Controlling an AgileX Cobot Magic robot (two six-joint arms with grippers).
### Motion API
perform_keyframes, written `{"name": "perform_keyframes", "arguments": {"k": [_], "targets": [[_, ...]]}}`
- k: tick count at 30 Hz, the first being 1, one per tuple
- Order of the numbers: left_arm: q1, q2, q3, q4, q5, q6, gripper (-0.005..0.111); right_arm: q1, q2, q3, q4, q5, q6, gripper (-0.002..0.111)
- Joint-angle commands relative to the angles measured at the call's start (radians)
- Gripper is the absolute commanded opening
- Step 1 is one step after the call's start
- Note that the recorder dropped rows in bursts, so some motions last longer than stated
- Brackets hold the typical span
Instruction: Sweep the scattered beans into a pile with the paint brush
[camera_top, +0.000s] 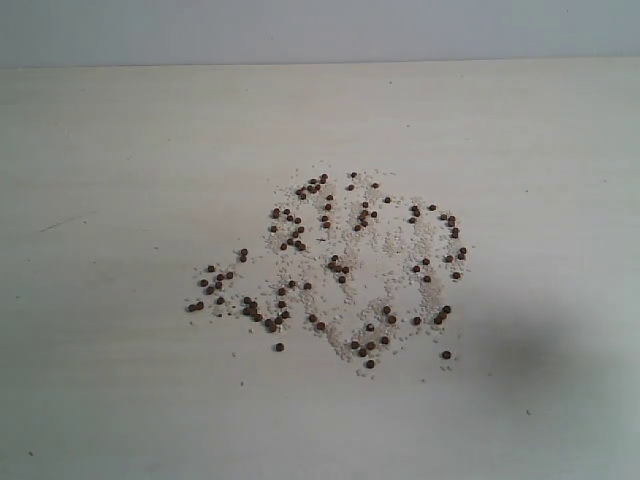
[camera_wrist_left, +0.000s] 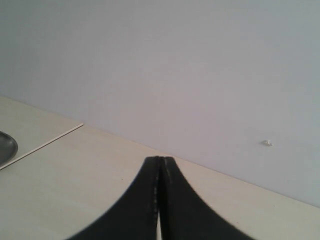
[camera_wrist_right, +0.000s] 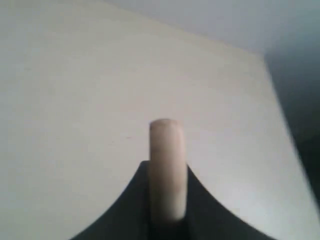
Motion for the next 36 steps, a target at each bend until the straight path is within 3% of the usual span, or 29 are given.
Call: {"name": "perform_keyframes", "arguments": {"k": [1, 4, 10, 13, 24, 36], "targets": [[-0.001, -0.006, 0.003, 0.001, 0.0, 0.002, 0.0, 0.001, -0.139, 0.115, 0.316, -0.301, 0.035, 0.0], [-0.001, -0.006, 0.003, 0.001, 0.0, 0.002, 0.0, 0.001, -0.22, 0.301, 0.318, -0.689, 0.255, 0.0], [-0.001, -0.006, 0.003, 0.001, 0.0, 0.002, 0.0, 0.001, -0.123, 0.437, 0.346, -1.107, 0.338, 0.0], [-0.001, -0.006, 0.003, 0.001, 0.0, 0.002, 0.0, 0.08, -0.018, 0.444, 0.474, -1.303, 0.302, 0.0], [-0.001, -0.006, 0.003, 0.001, 0.0, 0.002, 0.0, 0.506, 0.29, 0.417, 1.136, -1.673, -0.13, 0.0], [-0.001, -0.006, 0.003, 0.001, 0.0, 0.002, 0.0, 0.936, 0.655, 0.06, 1.708, -1.86, -0.467, 0.0]]}}
